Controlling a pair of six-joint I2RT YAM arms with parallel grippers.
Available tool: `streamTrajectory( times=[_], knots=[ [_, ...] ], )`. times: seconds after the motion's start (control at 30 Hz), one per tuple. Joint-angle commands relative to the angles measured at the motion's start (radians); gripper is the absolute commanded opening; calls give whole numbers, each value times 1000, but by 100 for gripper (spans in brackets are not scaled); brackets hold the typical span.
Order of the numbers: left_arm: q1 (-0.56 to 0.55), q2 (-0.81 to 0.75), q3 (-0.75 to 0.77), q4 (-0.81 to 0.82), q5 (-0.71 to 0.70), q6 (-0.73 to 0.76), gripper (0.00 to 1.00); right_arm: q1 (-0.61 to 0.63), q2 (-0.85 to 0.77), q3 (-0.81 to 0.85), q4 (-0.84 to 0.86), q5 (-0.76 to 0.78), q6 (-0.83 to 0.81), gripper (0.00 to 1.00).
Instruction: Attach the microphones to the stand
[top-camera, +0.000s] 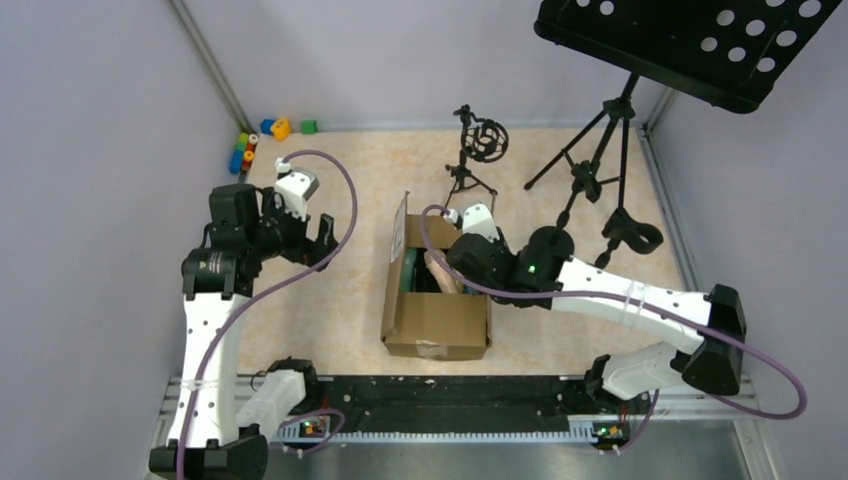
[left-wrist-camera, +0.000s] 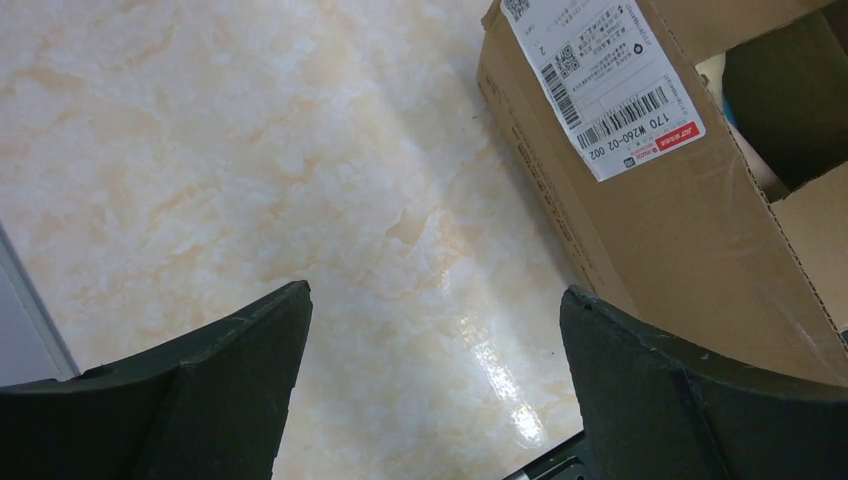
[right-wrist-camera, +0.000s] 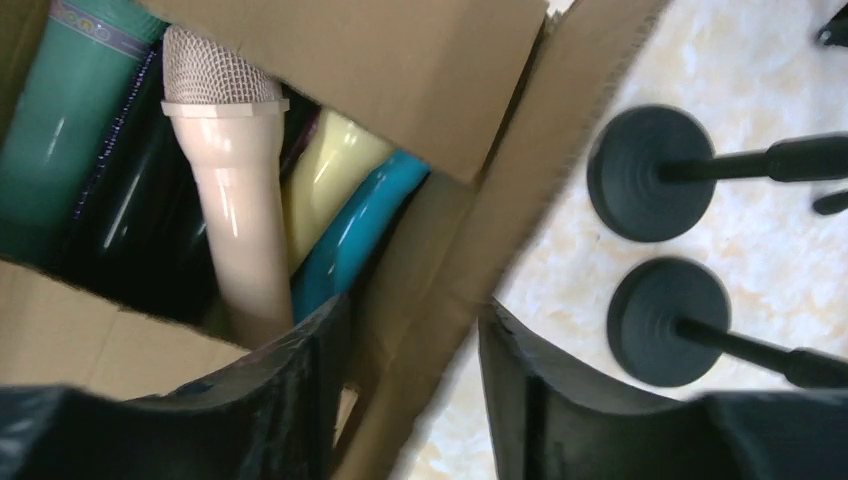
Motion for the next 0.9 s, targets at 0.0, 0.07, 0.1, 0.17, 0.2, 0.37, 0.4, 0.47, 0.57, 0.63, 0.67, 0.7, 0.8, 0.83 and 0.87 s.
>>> streamTrajectory(
  times=[0.0,0.07,0.1,0.17,0.2,0.37,0.4,0.47,0.57,0.63,0.67,0.7,0.8,0.83,0.87],
  knots=[
    [-3,-5,91,22,21,25,99,12,-89,-15,-6,-1,42,37],
    [-3,2,98,28,98,43,99,13,-104,-24,13,-22,41,24],
    [-3,2,100,29,155,56,99,12,-109,-25,28,-32,42,16],
    [-76,5,121,47,186,59,99,13,-121,-26,70,-67,36,5],
    [-105,7,141,56,190,58,99,12,-130,-31,102,-93,33,0],
    [-204,65,258,79,292,42,99,12,-143,-54,291,-209,32,0],
    [-227,77,268,93,295,25,99,12,-133,-50,314,-225,45,0],
    [-294,101,269,108,260,10,99,14,-97,-37,336,-244,69,0],
    [-355,126,226,138,233,-2,99,27,-69,-30,370,-226,103,0],
    [-375,142,182,145,196,12,99,38,-55,-30,390,-197,123,0],
    [-391,145,161,146,160,30,99,41,-51,-31,400,-184,131,0],
    [-406,144,130,151,112,53,99,44,-52,-34,416,-170,139,0],
    [-471,129,18,186,-10,131,99,53,-57,-67,475,-154,169,0],
    [-486,125,-12,191,-37,159,99,57,-59,-76,485,-145,179,0],
    [-499,128,-41,191,-61,200,99,60,-61,-84,492,-135,189,0]
  ],
)
